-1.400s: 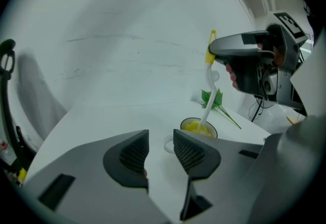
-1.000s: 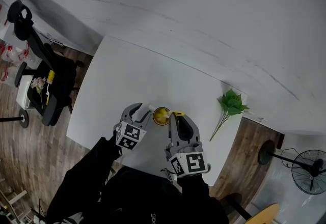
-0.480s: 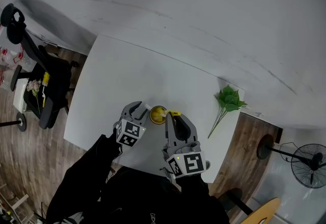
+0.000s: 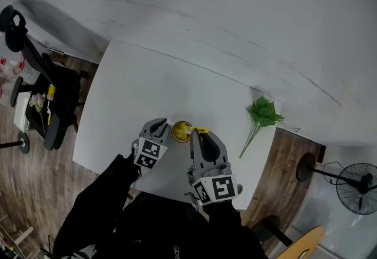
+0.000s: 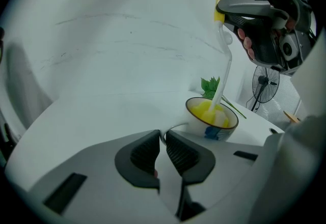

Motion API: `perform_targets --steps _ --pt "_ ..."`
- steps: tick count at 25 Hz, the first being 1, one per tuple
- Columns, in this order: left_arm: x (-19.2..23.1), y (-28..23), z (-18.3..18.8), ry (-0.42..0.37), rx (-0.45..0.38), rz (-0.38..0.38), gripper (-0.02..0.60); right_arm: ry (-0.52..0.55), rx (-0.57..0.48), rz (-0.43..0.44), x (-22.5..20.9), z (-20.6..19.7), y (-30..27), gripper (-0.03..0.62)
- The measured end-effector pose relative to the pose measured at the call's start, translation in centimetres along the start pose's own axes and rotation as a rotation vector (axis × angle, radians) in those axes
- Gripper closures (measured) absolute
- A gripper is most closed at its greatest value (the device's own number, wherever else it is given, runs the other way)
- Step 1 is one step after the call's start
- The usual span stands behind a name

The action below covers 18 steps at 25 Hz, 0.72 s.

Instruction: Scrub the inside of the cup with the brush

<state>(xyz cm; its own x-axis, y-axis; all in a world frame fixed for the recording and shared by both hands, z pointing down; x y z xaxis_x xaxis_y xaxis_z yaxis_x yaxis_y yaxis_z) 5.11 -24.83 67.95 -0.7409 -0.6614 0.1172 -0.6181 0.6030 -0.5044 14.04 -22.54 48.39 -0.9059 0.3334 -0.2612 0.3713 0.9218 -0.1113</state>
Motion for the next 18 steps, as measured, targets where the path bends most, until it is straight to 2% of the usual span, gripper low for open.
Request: perform_targets --steps 5,13,18 --pt "0.0 0.1 0.0 0.003 -0.003 -0.001 0.528 0.018 0.024 -0.022 -0.3 0.1 -0.1 0.530" --pt "0.0 0.2 0.0 -0.001 0.000 0.000 0.526 0.034 -0.052 -0.051 -1.0 3.0 0.5 0.530" --pt "0.0 0.2 0.0 -0.003 0.001 -0.004 0.526 0.046 -0.063 -0.068 -1.4 3.7 0.7 0.530"
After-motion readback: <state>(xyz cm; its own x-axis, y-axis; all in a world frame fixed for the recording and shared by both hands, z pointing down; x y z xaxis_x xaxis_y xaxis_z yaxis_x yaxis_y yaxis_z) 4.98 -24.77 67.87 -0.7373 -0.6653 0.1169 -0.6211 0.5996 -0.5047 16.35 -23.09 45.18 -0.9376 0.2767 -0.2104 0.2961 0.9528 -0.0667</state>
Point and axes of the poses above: the fingertips, and each gripper's own axes: y backward along the fingers, x to its left, z out of its top, the point moved 2 cm from there along y, backward along the fingers, and after that the axes turned 6 degrees about -x, right-handed, at the moved point
